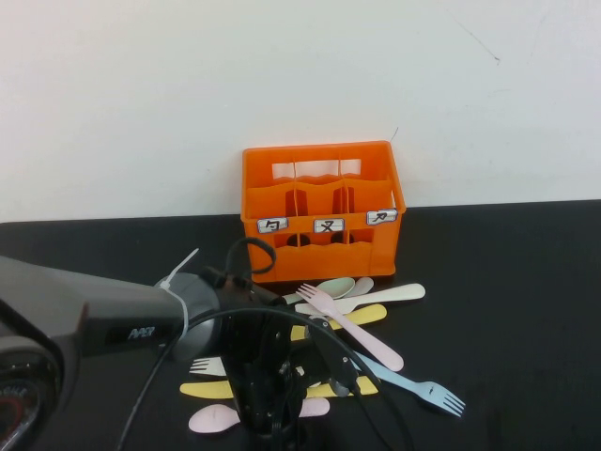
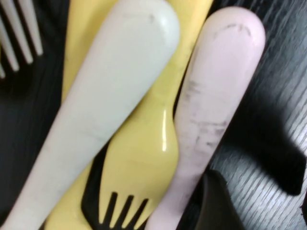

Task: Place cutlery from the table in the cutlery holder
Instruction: Pick up the spoon

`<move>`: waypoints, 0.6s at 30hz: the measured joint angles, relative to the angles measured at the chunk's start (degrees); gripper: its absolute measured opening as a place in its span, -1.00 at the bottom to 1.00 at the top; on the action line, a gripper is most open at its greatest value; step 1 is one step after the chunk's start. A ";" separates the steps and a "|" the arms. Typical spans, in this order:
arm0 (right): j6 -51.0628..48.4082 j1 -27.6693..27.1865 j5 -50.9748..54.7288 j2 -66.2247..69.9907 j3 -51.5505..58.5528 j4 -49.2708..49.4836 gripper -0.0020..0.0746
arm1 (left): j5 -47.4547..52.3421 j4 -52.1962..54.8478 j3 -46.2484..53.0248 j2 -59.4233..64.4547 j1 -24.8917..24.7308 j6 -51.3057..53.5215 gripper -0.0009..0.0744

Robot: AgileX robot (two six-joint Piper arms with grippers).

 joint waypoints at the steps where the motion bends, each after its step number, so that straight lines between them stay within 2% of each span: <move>1: 0.00 0.00 0.00 0.00 0.00 0.00 -0.95 | 0.13 0.28 0.00 0.00 0.00 -0.11 -0.03; 18: 0.00 0.00 0.00 0.00 0.00 0.00 -0.95 | 2.00 10.81 0.00 -1.35 0.00 -2.94 -0.03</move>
